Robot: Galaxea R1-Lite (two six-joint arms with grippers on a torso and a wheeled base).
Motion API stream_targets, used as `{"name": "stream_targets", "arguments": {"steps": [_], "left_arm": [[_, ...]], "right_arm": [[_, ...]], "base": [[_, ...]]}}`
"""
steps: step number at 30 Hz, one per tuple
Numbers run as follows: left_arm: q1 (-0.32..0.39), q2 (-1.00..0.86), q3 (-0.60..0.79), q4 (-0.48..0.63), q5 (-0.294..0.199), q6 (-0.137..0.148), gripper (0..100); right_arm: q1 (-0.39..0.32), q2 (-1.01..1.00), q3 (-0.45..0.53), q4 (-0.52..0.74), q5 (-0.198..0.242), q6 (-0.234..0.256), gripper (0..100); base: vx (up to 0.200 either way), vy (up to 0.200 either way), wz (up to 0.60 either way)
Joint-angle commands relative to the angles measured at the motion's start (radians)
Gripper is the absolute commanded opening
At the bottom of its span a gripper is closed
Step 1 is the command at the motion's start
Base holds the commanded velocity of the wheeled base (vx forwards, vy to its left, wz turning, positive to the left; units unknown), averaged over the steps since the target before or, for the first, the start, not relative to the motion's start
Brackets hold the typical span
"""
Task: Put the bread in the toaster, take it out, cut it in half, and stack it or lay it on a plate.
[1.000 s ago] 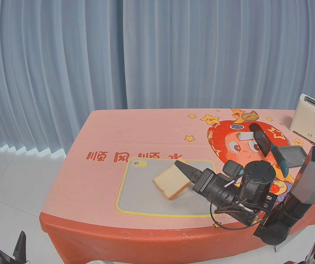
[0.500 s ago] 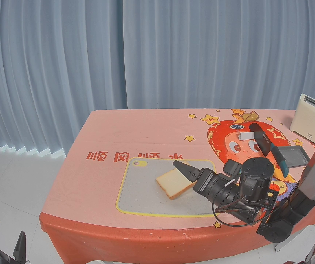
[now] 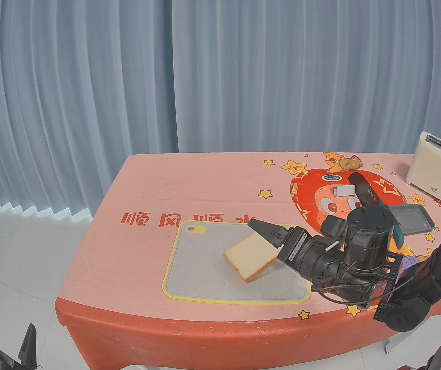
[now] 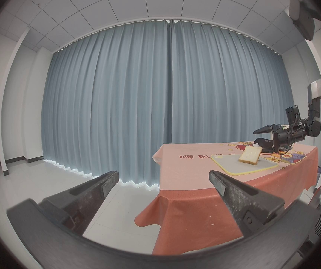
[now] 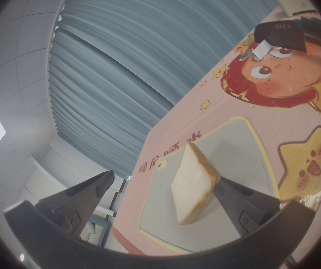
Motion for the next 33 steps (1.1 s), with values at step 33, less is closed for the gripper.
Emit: {"name": "stream_targets", "arguments": {"steps": [33], "left_arm": [[0.000, -0.005, 0.018, 0.000, 0.001, 0.000, 100]], "right_arm": [[0.051, -0.115, -0.044, 0.390, 0.045, 0.139, 100]], "base": [[0.000, 0.000, 0.00]]}}
